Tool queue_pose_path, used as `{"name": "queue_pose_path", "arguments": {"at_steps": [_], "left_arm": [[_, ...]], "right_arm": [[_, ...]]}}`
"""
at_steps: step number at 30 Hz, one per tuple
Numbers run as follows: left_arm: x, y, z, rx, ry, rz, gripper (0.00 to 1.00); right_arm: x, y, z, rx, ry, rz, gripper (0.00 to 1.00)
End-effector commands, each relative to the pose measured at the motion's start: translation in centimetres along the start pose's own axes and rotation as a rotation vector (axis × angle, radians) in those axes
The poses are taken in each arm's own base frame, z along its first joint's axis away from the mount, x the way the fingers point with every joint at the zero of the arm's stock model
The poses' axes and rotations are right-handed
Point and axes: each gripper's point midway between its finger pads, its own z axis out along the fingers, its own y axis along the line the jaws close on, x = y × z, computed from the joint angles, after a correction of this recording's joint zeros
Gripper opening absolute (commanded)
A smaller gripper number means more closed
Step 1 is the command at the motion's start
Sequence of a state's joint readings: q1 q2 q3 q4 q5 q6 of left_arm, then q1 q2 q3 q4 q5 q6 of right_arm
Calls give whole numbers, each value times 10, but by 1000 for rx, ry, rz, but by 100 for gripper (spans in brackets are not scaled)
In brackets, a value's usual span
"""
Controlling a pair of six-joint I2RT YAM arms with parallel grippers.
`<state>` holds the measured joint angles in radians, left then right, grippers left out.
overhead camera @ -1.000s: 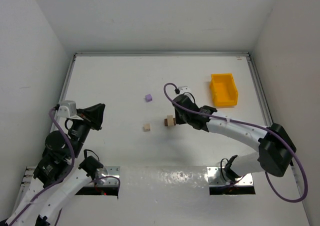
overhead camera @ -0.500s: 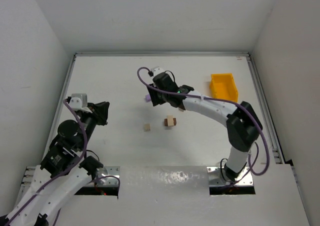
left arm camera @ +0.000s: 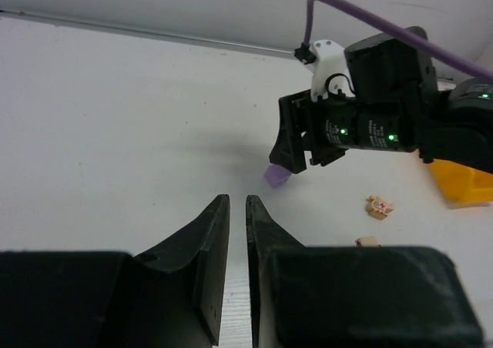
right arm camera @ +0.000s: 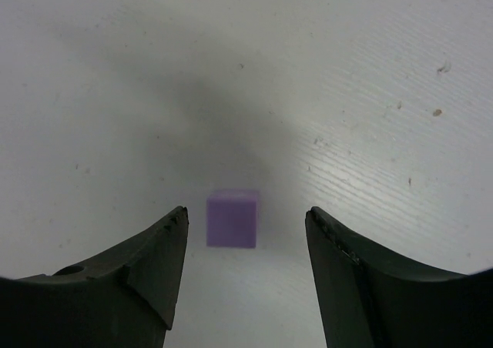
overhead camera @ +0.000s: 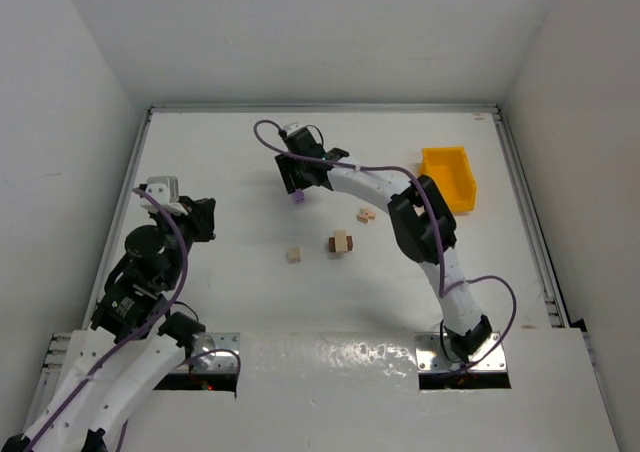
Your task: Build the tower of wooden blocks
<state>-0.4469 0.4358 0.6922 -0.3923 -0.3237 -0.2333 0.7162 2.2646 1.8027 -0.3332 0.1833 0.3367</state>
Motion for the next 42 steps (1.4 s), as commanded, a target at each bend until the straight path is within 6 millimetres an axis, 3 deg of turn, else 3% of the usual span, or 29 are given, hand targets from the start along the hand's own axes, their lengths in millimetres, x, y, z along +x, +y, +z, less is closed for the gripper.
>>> {"name": "queue_pose_path", "arguments": {"at_steps": [1,6,13,23,27,30,35,37,38,39,40,41,42], "left_arm": [[-10,-2,3,13,-33,2,13],[-10,-3,3,15,-35,2,13],[-9,-3,4,18,-30,2,13],[-10,-6,4,33,-30,2,13],[-9,-5,5,32,-27,1,13],[-10,-7,5,39,-29,1,13],[-10,-10,4,56,-27,-1,13],[-12,-11,2,66,-35,-4,13],[-12,-11,1,70,-36,-4,13],[-15,-12,-1,78,-47,-8,13],[-15,-14,-2,87,-49,-8,13],[-17,-15,-4,93,-55,-10,13],[-19,-17,-7,106,-66,-13,13]], "right_arm": [[-22,3,7,-5,-31,12,61],[-13,11,18,-39,-16,43,61],[6,4,28,-7,19,49,51],[23,2,26,-10,47,50,45],[21,3,23,-13,40,58,35],[7,3,11,-13,-3,78,32],[-57,-5,-44,16,-144,66,32],[-61,-11,-62,38,-140,51,32],[-71,-15,-81,47,-168,55,32],[-70,-18,-90,57,-165,53,32],[-53,-22,-93,68,-135,49,32],[-59,-27,-115,76,-168,63,32],[-55,-30,-123,83,-170,73,32]]}}
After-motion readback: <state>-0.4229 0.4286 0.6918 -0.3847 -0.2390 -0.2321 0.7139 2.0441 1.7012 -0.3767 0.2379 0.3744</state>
